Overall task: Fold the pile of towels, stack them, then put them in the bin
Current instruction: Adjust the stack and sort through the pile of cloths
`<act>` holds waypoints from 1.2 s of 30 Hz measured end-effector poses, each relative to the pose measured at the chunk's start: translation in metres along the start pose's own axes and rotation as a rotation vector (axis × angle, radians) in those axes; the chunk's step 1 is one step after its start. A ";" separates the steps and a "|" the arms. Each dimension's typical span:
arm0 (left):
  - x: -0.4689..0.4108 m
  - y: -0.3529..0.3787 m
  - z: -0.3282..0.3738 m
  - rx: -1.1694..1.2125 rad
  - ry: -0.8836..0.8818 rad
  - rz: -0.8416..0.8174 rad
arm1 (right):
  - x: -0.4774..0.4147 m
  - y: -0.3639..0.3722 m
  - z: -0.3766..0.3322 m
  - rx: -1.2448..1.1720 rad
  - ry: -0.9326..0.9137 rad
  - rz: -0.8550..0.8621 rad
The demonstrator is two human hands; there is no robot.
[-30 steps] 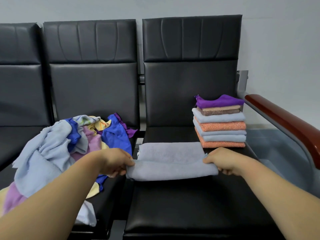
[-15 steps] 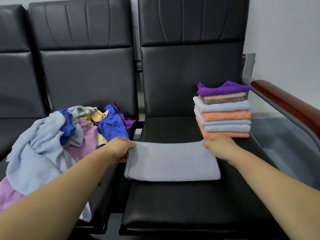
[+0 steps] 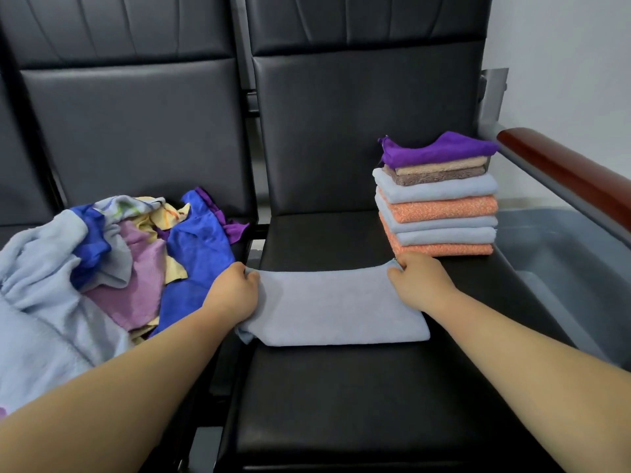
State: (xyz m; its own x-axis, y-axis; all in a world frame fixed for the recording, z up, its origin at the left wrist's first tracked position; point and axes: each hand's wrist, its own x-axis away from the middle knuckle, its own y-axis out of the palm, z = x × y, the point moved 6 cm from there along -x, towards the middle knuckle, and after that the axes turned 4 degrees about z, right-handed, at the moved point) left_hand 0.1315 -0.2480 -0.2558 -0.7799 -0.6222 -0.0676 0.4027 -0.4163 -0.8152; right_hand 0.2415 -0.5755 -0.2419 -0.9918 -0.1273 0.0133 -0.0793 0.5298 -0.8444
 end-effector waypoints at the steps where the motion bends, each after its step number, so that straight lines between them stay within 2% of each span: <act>1: -0.001 0.001 0.000 -0.008 -0.003 0.000 | -0.001 0.001 0.001 -0.001 0.003 0.005; 7: -0.001 0.000 -0.001 -0.027 -0.039 -0.040 | -0.007 0.006 0.003 -0.032 0.017 -0.012; 15: 0.021 -0.018 -0.002 0.073 -0.148 -0.054 | 0.001 0.001 0.002 -0.337 0.111 -0.071; 18: 0.035 -0.025 -0.003 0.048 -0.162 -0.073 | 0.010 -0.001 -0.006 -0.331 0.049 -0.027; 20: 0.041 -0.029 -0.010 0.064 -0.177 -0.074 | 0.012 -0.008 -0.006 -0.335 0.074 0.037; 22: 0.046 -0.034 -0.018 0.111 -0.195 -0.082 | 0.014 -0.017 -0.004 -0.290 0.089 0.109; 24: 0.053 -0.035 -0.025 0.170 -0.227 -0.151 | 0.020 -0.020 -0.008 -0.216 0.019 0.128; 28: 0.073 -0.026 -0.031 0.320 -0.307 -0.369 | 0.036 0.001 -0.023 -0.079 -0.163 0.005; 31: 0.075 -0.028 -0.028 0.426 -0.286 -0.325 | 0.043 0.018 -0.028 0.054 -0.230 -0.072; 36: 0.071 -0.035 -0.022 0.677 -0.285 -0.180 | 0.046 0.024 -0.026 0.142 -0.267 -0.042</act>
State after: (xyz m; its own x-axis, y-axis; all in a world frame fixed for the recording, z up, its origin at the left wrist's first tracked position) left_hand 0.0509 -0.2630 -0.2447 -0.7441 -0.6155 0.2597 0.5592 -0.7865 -0.2620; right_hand 0.1915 -0.5467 -0.2475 -0.9248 -0.3729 -0.0757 -0.0861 0.3989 -0.9129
